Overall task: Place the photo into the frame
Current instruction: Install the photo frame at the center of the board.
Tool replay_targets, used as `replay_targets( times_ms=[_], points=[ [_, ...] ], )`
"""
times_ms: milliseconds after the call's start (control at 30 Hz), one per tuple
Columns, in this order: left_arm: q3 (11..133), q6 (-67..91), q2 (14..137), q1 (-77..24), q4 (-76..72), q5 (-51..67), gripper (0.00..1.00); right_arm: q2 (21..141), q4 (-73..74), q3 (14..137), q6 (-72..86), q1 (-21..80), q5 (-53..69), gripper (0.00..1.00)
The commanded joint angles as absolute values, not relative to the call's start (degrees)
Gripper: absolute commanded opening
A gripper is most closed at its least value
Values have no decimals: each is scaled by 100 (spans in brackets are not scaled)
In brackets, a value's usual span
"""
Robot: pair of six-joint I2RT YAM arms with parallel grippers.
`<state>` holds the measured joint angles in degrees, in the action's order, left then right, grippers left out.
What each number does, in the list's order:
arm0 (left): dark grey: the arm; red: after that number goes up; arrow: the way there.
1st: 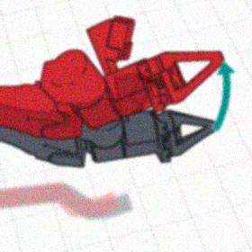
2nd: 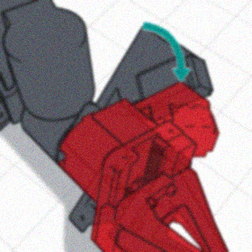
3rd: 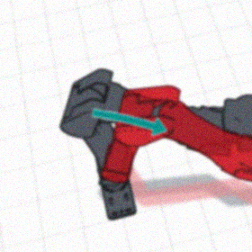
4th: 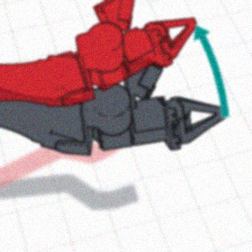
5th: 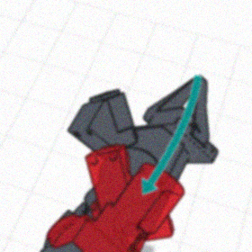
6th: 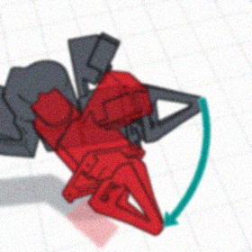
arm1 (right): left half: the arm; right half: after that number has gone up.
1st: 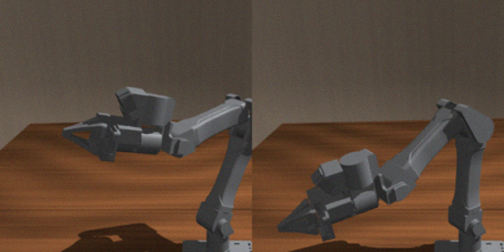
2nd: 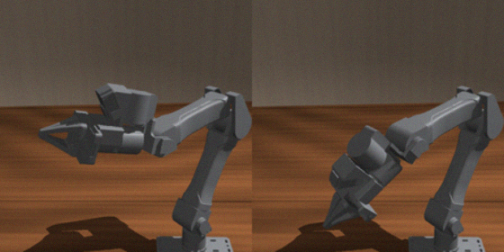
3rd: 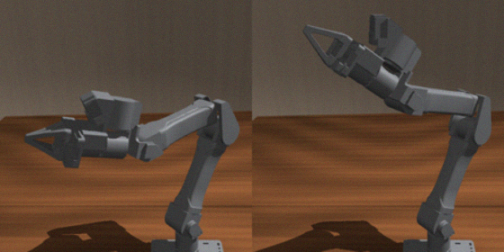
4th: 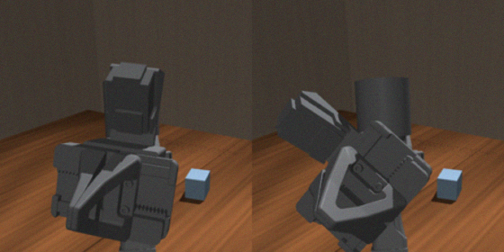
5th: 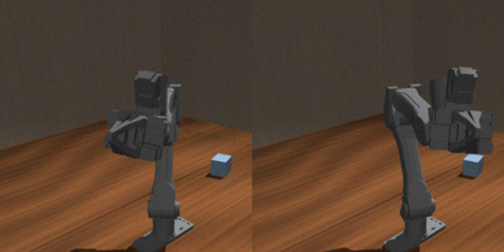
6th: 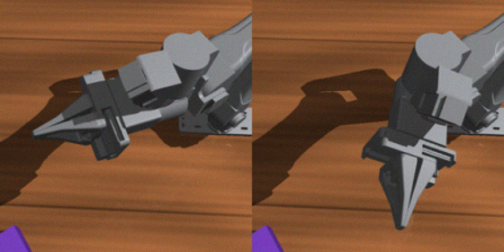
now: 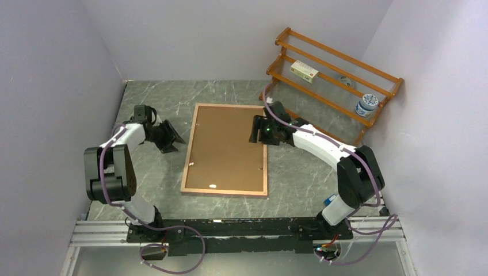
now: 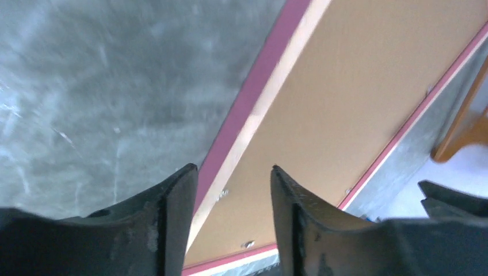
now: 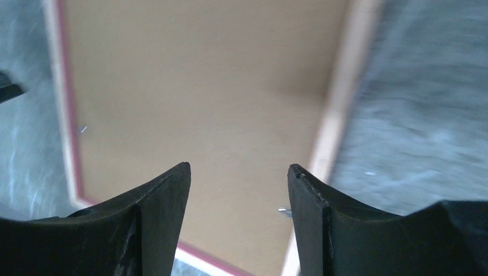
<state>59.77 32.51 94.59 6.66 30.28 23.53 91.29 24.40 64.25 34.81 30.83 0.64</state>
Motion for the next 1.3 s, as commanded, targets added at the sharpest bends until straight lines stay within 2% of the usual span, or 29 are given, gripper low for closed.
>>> replay_targets(
  times_ms=[0,367,533,1267],
  points=[
    [5173,3254,9039,627,2774,3229,51,9326,1743,6796,3063,3633,1153,64],
    [4649,3344,8981,624,3039,3192,42,10569,1662,7626,2211,5069,1897,59],
    [4655,3346,9062,632,3098,3111,35,11007,1761,7839,2038,5461,2084,51],
    [4636,3351,8989,628,3028,3199,34,11524,1731,7800,2083,5809,2551,43]
  ],
)
